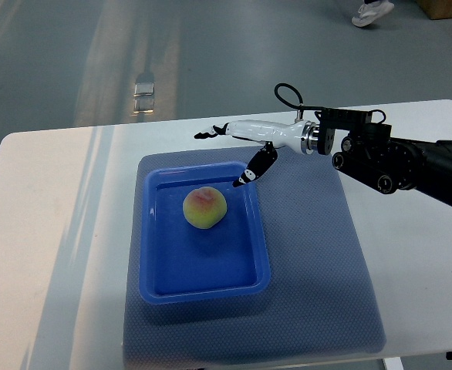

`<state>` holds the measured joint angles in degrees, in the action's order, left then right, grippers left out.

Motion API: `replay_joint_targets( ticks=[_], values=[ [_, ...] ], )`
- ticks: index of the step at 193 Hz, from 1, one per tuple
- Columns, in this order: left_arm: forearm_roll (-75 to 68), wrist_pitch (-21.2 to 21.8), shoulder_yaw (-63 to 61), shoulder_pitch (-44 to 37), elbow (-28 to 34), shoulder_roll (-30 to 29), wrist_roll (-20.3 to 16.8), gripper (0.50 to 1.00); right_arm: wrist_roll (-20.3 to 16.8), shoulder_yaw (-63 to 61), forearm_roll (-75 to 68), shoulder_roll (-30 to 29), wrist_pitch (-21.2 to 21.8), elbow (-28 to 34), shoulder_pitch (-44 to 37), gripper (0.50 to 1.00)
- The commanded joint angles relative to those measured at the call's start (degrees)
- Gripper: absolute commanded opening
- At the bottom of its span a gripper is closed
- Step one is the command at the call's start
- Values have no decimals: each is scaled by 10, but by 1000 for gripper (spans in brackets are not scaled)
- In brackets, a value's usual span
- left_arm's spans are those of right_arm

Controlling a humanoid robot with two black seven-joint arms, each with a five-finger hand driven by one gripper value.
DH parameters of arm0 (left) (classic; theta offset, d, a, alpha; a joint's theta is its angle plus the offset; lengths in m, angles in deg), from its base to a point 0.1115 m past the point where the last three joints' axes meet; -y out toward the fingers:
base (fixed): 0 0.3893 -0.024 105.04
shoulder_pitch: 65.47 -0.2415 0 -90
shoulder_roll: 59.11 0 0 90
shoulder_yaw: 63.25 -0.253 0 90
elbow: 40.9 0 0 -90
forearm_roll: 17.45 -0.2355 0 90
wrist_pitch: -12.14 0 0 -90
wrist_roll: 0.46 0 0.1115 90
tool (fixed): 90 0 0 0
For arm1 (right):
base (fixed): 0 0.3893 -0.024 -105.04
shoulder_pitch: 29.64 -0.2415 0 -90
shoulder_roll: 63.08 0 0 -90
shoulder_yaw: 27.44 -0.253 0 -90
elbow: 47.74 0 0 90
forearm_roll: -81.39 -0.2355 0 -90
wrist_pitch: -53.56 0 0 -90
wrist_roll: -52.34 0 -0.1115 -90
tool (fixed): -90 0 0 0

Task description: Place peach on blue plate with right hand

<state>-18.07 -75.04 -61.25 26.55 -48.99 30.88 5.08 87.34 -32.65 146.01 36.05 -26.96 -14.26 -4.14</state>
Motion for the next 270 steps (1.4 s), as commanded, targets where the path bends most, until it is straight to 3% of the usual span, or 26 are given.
replay_joint_targets(
  ticks=[1,26,41,51,52,60,83,107,175,205,235,246,247,270],
  values=[
    [0,0,-1,1,0,0,0,1000,0,-15,-43,11,6,-1,5,928],
    [0,0,-1,0,0,0,0,1000,0,-35,-143,15,-2,-21,32,926],
    [0,0,-2,0,-1,0,0,1000,-26,-82,-257,11,-11,-75,39,926],
    [0,0,-2,0,-1,0,0,1000,-26,-82,-257,11,-11,-75,39,926],
    [0,0,-2,0,-1,0,0,1000,-41,-98,-304,8,-19,-97,46,924],
    [0,0,-2,0,-1,0,0,1000,-56,-106,-343,5,-32,-111,56,924],
    [0,0,-1,1,-1,0,0,1000,-89,-114,-440,3,-87,-120,78,924],
    [0,0,-1,0,-1,0,0,1000,-115,-114,-532,2,-100,-119,86,924],
    [0,0,1,1,-2,0,0,1000,-169,-125,-679,2,-93,-118,104,926],
    [0,0,1,0,-3,0,0,1000,-172,-158,-694,3,-89,-113,111,930],
    [0,0,2,0,-2,0,0,1000,-166,-168,-694,4,-20,-111,122,930],
    [0,0,2,0,-2,0,0,1000,-166,-168,-694,4,-20,-111,122,930],
    [0,0,2,1,-2,0,0,1000,-166,-169,-694,3,-4,-112,126,930],
    [0,0,2,0,-2,0,0,1000,-166,-168,-693,2,1,-112,125,930]
  ],
)
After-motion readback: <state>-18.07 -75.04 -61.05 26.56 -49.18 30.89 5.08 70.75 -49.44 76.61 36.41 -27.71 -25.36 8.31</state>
